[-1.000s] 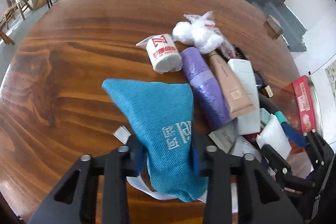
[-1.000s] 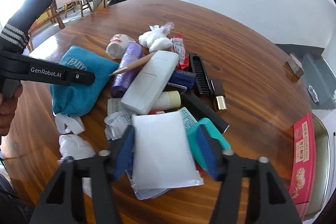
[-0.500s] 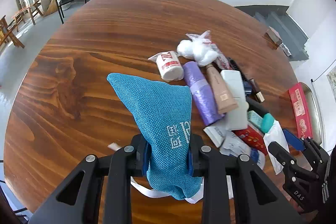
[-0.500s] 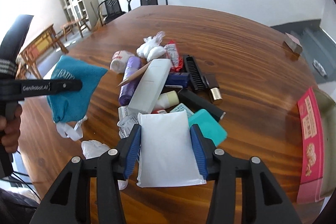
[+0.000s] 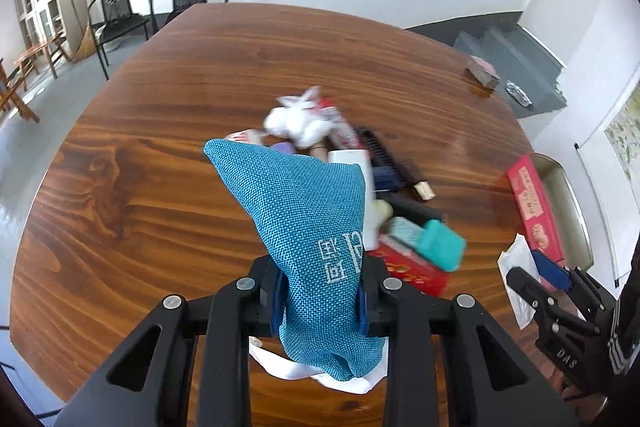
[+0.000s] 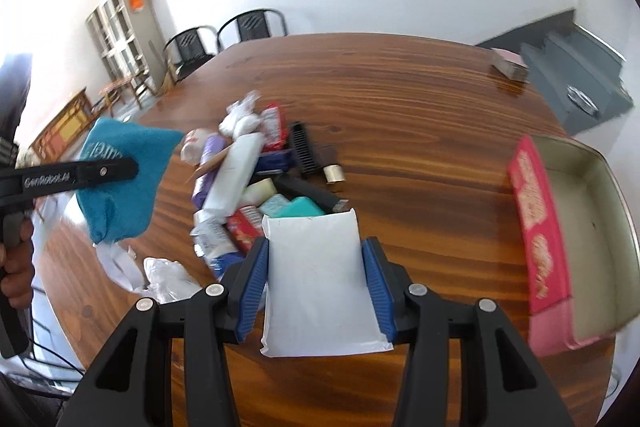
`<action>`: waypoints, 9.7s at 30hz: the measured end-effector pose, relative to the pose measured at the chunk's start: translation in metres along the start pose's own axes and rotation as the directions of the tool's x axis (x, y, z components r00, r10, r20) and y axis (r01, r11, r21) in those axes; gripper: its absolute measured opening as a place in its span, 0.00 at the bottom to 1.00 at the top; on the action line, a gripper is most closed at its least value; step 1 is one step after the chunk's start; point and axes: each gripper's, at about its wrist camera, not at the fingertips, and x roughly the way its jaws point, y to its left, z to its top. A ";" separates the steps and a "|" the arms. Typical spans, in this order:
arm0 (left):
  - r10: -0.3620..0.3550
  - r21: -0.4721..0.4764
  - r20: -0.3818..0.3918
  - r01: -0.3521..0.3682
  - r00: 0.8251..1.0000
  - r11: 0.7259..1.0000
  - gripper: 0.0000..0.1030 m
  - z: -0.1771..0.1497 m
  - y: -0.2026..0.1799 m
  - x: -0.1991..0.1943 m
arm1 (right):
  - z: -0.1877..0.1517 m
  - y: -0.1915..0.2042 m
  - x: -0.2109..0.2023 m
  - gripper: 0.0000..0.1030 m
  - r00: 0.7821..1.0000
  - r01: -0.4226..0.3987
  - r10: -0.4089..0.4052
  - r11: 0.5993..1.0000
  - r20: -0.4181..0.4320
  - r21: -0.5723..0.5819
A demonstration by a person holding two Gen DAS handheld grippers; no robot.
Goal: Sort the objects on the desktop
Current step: 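Lift the blue pouch with the left gripper while the right gripper grasps the white pad, then carry both items to the pink tin and release them inside with both grippers, then move the left gripper back to the pile and grasp the plastic-wrapped bundle, then grasp the teal soap box with the right gripper while the left holds the bundle, then carry the teal soap box into the pink tin and release it with the right gripper, then drop the plastic-wrapped bundle into the pink tin with the left gripper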
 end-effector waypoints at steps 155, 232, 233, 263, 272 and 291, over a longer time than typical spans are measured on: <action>-0.121 -0.222 -0.246 0.066 0.962 0.973 0.52 -0.069 0.005 0.063 | 0.010 -0.006 0.027 0.65 0.996 0.047 -0.038 0.993 -0.080 0.110; -0.116 0.127 -0.100 0.128 0.988 0.984 0.38 -0.051 -0.147 0.011 | -0.004 -0.175 -0.014 0.60 0.960 0.266 -0.278 0.892 -0.021 0.365; -0.117 0.130 -0.098 0.129 0.988 0.983 0.38 -0.051 -0.151 0.011 | -0.008 -0.178 -0.011 0.60 0.959 0.274 -0.280 0.894 -0.035 0.355; -0.129 0.212 -0.076 0.143 0.989 0.967 0.38 -0.056 -0.231 0.009 | -0.057 -0.178 -0.007 0.60 0.979 0.169 -0.154 0.980 -0.136 0.109; -0.170 0.271 -0.086 0.187 0.982 0.944 0.38 -0.057 -0.255 0.008 | -0.092 -0.148 -0.031 0.61 0.984 0.089 -0.084 0.996 -0.158 0.023; -0.311 0.389 -0.143 0.343 0.940 0.855 0.43 -0.036 -0.334 0.021 | -0.092 -0.175 -0.102 0.70 0.974 0.214 -0.222 0.960 0.030 0.181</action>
